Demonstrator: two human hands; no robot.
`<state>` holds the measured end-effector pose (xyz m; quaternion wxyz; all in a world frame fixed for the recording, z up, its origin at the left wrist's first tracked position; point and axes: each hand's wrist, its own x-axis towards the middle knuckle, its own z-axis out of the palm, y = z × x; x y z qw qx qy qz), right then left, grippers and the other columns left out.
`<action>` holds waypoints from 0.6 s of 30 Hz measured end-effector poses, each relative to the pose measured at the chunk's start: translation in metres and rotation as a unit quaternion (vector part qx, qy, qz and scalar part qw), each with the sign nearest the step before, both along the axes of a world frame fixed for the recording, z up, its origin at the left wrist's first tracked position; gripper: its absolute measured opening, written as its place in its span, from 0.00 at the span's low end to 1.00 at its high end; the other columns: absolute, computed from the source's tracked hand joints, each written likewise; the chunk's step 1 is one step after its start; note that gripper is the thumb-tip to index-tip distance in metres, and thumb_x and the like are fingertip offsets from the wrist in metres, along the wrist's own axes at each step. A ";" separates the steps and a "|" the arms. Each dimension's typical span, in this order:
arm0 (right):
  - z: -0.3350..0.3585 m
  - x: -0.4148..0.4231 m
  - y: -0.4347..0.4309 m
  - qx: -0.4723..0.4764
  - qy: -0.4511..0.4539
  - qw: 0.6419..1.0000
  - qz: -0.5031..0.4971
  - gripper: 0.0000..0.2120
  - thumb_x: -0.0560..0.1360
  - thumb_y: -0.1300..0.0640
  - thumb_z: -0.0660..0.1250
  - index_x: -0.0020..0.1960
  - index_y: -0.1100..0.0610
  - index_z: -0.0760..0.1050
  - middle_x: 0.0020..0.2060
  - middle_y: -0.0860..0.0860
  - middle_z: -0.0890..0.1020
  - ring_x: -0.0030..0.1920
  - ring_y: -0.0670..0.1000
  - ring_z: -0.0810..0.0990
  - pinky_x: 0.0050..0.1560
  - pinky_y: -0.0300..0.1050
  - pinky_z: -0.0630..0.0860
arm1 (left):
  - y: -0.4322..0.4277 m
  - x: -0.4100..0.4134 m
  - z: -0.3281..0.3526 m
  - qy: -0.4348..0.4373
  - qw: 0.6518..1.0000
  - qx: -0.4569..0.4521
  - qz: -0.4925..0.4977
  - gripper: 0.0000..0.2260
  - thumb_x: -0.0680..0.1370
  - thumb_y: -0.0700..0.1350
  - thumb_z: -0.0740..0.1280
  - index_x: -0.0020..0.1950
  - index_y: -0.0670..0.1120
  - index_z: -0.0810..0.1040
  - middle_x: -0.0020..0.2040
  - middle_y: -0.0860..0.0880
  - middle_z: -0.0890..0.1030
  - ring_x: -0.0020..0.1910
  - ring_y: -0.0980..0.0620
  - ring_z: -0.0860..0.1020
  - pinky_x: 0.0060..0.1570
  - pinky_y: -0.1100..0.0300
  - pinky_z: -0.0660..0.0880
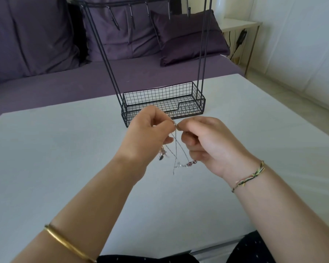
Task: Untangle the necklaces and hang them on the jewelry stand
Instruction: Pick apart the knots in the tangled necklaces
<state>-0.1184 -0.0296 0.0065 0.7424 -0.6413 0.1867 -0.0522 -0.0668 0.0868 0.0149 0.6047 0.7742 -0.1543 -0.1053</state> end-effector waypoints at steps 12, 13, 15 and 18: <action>0.003 -0.001 -0.005 -0.031 -0.017 0.999 -0.006 0.05 0.73 0.60 0.63 0.39 0.58 0.75 0.21 0.49 0.62 0.21 0.47 0.54 0.23 0.36 0.51 | 0.001 0.003 0.001 0.069 0.995 -0.070 -0.014 0.08 0.75 0.32 0.65 0.40 0.43 0.72 0.32 0.47 0.75 0.29 0.53 0.74 0.44 0.54 0.76; 0.003 -0.001 -0.005 -0.034 -0.019 0.999 -0.002 0.06 0.74 0.58 0.64 0.39 0.58 0.76 0.21 0.49 0.61 0.22 0.47 0.53 0.24 0.37 0.51 | 0.001 0.003 0.002 0.069 0.995 -0.069 -0.017 0.08 0.75 0.32 0.64 0.40 0.44 0.72 0.32 0.47 0.75 0.29 0.53 0.73 0.43 0.55 0.75; 0.004 -0.001 -0.004 -0.043 -0.020 0.999 0.002 0.08 0.74 0.55 0.65 0.38 0.57 0.75 0.21 0.48 0.59 0.22 0.47 0.53 0.24 0.37 0.50 | 0.001 0.002 0.002 0.067 0.995 -0.064 -0.024 0.08 0.75 0.32 0.64 0.39 0.44 0.73 0.35 0.46 0.76 0.29 0.53 0.73 0.43 0.55 0.74; 0.003 0.000 -0.005 -0.065 -0.019 0.998 -0.001 0.07 0.71 0.56 0.69 0.36 0.56 0.74 0.19 0.44 0.59 0.21 0.46 0.54 0.23 0.36 0.52 | 0.001 0.001 0.002 0.057 0.997 -0.050 -0.026 0.08 0.74 0.33 0.65 0.40 0.44 0.74 0.35 0.46 0.76 0.29 0.54 0.73 0.45 0.51 0.75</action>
